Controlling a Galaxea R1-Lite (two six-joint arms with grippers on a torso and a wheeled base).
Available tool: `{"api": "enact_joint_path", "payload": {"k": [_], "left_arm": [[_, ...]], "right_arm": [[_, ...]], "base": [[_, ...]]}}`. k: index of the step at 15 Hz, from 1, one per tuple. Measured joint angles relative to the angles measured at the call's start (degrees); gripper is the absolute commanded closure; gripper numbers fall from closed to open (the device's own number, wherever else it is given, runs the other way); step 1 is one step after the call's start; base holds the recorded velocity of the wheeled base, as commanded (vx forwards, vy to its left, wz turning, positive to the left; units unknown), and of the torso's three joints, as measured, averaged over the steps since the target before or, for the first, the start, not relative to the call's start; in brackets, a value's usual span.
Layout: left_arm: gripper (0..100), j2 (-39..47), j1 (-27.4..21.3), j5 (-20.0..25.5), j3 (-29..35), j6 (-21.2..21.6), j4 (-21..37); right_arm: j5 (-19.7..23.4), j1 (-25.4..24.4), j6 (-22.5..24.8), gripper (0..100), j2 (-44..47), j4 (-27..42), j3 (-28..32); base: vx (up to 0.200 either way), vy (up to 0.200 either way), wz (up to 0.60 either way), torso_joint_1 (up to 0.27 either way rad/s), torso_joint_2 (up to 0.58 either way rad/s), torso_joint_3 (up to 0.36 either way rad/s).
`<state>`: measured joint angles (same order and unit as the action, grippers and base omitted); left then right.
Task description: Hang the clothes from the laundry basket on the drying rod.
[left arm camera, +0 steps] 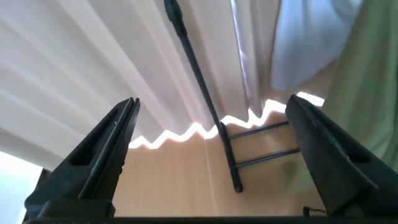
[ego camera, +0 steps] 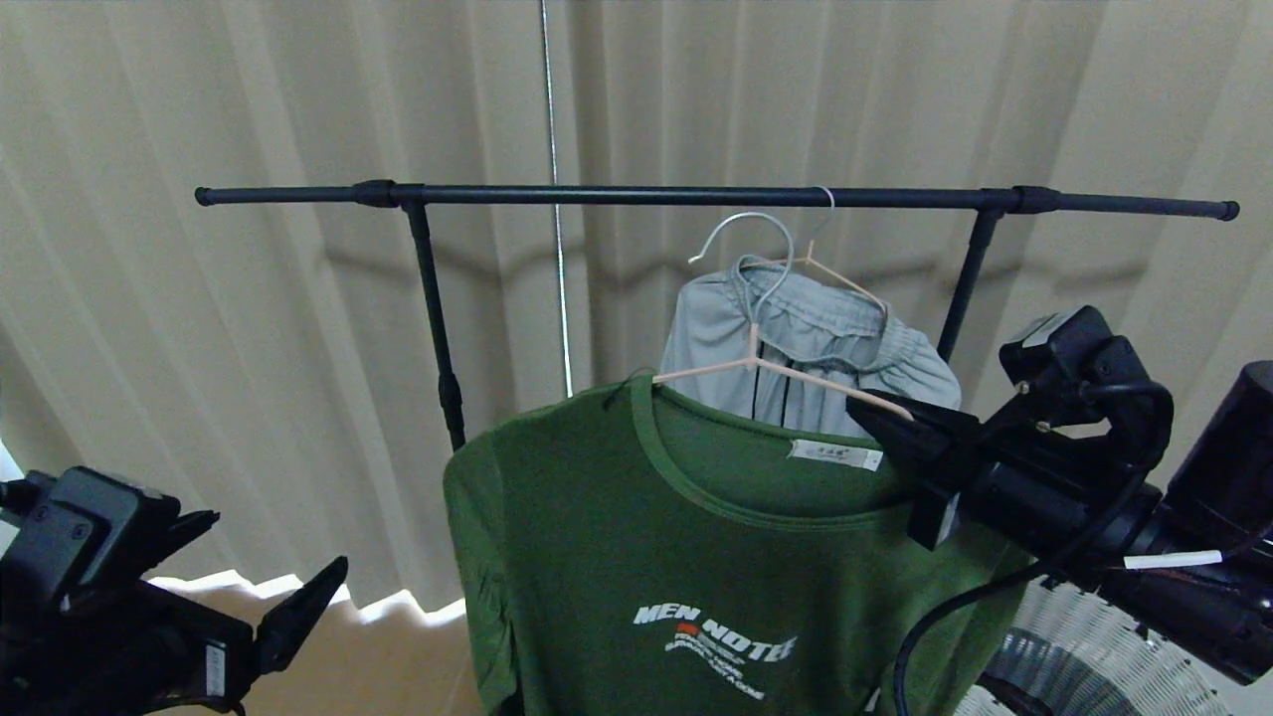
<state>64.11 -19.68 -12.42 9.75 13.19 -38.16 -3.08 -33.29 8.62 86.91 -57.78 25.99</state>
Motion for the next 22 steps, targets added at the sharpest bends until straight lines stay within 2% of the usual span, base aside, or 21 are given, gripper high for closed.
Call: {"api": "enact_joint_path", "payload": {"k": [2,6,11,16,22], "left_arm": [[0,-3.52,-0.02,0.61,-1.62,-1.84,0.0],[0,-14.19,0.33,0.85,-3.95,-2.49,0.63],[0,-19.19,0.83,0.88,-5.42,-1.78,1.97],[0,-19.99,6.23,0.77,-5.46,1.48,1.97],[0,-20.87,6.75,1.16,-6.25,1.89,1.87]], "right_arm": [[-2.82,0.0,-0.11,100,-0.37,-0.4,-2.29],[-8.07,0.02,0.11,100,-3.75,-3.72,-9.4],[-8.07,1.13,-0.46,100,-7.01,-3.83,-16.4],[-7.97,2.01,-0.5,100,-7.0,-3.85,-17.37],[-8.44,5.27,-0.3,100,-5.53,-3.88,-17.46]], "base": [[0.0,0.0,0.0,0.0,0.0,0.0],[0.0,0.0,0.0,0.0,0.0,0.0],[0.0,0.0,0.0,0.0,0.0,0.0],[0.0,0.0,0.0,0.0,0.0,0.0],[0.0,0.0,0.0,0.0,0.0,0.0]]}}
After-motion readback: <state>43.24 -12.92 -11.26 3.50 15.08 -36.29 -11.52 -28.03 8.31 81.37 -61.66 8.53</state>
